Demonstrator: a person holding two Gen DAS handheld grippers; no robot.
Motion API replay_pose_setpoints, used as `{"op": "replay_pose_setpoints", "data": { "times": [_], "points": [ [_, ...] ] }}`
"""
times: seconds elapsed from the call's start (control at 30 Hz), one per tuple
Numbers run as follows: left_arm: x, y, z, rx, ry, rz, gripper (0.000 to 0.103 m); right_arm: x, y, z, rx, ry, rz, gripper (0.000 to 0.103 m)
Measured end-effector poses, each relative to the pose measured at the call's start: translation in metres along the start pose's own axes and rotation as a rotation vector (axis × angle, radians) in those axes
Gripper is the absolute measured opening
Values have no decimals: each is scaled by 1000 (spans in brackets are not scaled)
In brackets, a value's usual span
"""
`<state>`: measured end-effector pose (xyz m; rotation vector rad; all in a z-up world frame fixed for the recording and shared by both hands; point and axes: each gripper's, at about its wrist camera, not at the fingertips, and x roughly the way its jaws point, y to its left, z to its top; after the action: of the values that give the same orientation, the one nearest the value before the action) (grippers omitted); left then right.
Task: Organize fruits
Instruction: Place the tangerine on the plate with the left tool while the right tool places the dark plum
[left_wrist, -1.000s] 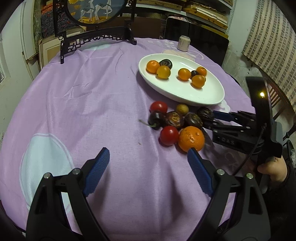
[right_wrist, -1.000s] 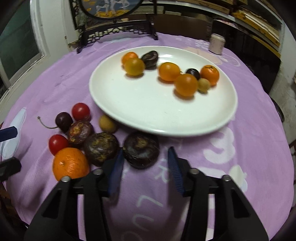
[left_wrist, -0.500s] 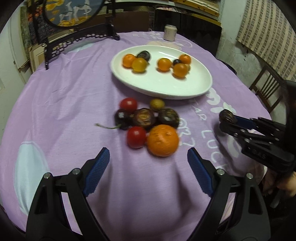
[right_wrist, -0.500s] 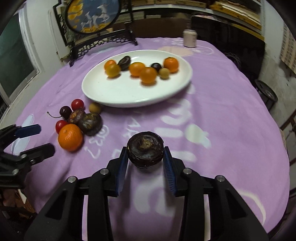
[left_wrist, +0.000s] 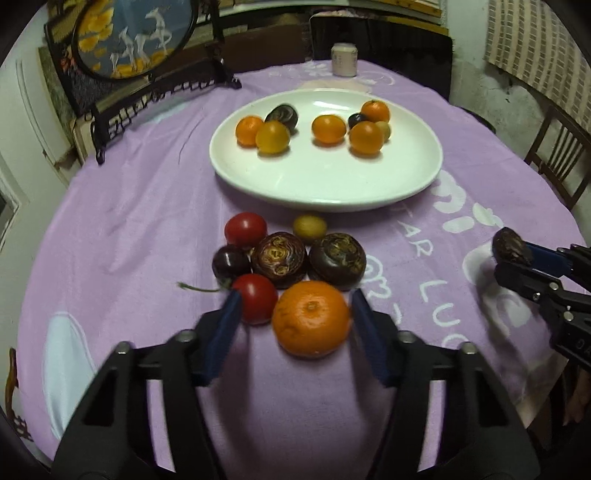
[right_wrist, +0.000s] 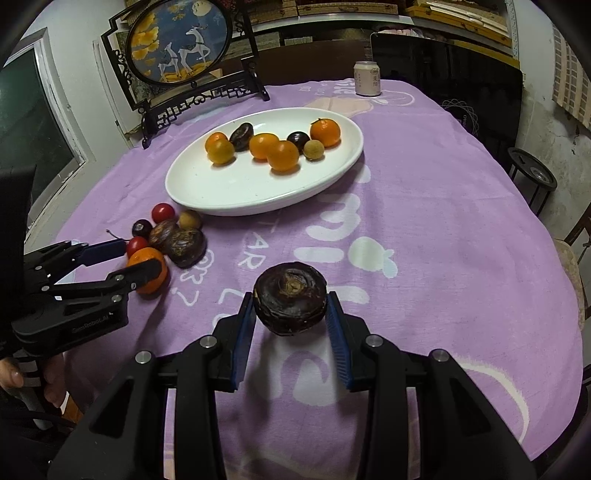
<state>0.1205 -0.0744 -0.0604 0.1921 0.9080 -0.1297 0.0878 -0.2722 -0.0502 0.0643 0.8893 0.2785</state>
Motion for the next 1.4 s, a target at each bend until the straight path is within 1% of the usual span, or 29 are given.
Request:
{"op": "replay_pose_setpoints", "data": {
  "times": [0.03, 0.07, 0.13, 0.17, 0.23, 0.27, 0.3, 0.37, 0.47, 0.57, 0.8, 1.0, 1.07, 1.2, 1.27, 1.4],
  "points": [
    [-1, -1, -1, 10, -4, -6, 45, -1, 1, 0, -2, 0, 0, 39],
    [-2, -3, -2, 20, 2, -26, 42, -2, 3, 0, -6, -1, -2, 39],
    [-4, -5, -6, 37, -9, -11, 43, -3, 7, 1, -9, -3, -4, 39],
    [-4, -5, -7, 39, -12, -8, 45, -5, 9, 1, -10, -5, -3, 39],
    [0, -4, -9, 30, 2, -2, 47, -7, 11, 1, -11, -7, -1, 39],
    [4, -3, -10, 22, 9, -5, 47, -7, 13, 1, -12, -8, -2, 39],
    [5, -4, -11, 26, -6, 0, 47, -7, 14, 2, -9, -7, -2, 39],
    [7, -8, -11, 34, -12, 11, 47, -7, 15, 2, -6, -6, -1, 39],
    [6, -4, -11, 15, -15, -15, 44, -9, 18, 3, -8, -7, -7, 39],
    [0, 9, -14, -31, -4, -70, 43, -11, 19, 3, -7, -7, -16, 39],
    [-17, 43, -21, -118, -11, -78, 43, -10, 32, 10, -30, -14, -19, 39],
    [-34, 61, -16, -146, -53, -91, 43, -1, 43, 18, -49, -8, -13, 39],
    [-38, 68, -10, -153, -64, -103, 43, 2, 44, 20, -51, -5, -14, 39],
    [-40, 76, 8, -148, -81, -100, 43, 10, 45, 32, -63, -2, -21, 39],
    [-39, 78, 26, -144, -87, -109, 43, 12, 44, 42, -77, -12, -28, 39],
    [-25, 75, 80, -123, -92, -133, 43, 28, 36, 75, -84, -19, -30, 39]
  ]
}}
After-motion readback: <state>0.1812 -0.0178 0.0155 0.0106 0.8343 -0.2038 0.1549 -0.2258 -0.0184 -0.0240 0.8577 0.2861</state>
